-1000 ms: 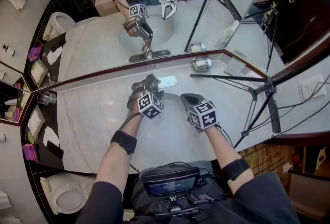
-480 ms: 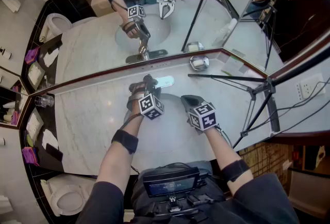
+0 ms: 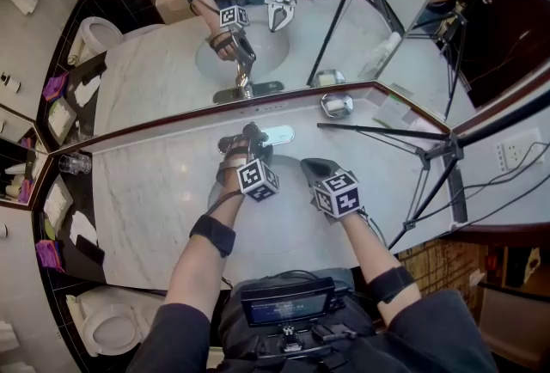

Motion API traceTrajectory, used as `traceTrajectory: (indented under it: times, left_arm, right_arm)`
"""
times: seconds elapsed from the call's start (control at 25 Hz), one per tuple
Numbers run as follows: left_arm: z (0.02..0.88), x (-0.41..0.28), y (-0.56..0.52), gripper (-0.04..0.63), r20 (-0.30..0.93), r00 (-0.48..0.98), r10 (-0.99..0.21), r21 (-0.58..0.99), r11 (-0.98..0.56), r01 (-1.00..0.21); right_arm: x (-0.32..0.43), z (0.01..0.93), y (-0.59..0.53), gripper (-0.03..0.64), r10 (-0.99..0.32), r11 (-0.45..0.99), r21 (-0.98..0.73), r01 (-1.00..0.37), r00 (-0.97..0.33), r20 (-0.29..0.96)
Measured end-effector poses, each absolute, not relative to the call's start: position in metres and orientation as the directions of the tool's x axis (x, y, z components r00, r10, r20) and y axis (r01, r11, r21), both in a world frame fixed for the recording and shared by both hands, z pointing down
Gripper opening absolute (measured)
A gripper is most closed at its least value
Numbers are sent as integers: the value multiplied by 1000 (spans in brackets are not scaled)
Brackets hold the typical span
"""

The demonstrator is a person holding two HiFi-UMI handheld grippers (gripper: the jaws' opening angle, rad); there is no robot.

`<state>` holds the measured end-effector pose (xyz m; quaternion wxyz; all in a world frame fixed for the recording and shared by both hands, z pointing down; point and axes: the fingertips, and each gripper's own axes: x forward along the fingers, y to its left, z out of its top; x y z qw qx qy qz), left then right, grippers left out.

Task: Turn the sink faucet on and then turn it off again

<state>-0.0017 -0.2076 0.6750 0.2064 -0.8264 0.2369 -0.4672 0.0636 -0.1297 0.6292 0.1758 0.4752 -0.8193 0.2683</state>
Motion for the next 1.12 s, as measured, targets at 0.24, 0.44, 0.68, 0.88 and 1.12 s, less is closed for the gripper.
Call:
traceTrajectory:
  times: [0.24,0.44,0.68,0.88,1.12]
  left_arm:
    - [678,0,-203,143,668,450,-592,-595,-789,-155]
    - [679,0,-203,143,671,448,-591,-596,-789,-148]
    - [676,0,-203,143,668,438,-601,-613,-779,-134]
    - [679,3,-191,135,690,437,-577,-609,-789,-79]
    - [690,4,-181,119,706,422,-569,-601,-797,-69]
  right_arm:
    - [60,629,-131,25,-682,408,-274,-871,-491,542]
    - [62,630,-129,25,-681,407,-275,-871,-490,544]
    - [62,631,-129,25,-680,407,-276,-871,-491,544]
    - [61,629,-129,25,-681,405,-276,-872,-489,546]
    - [66,626,-130,25,-690,400,-275,-875,-484,538]
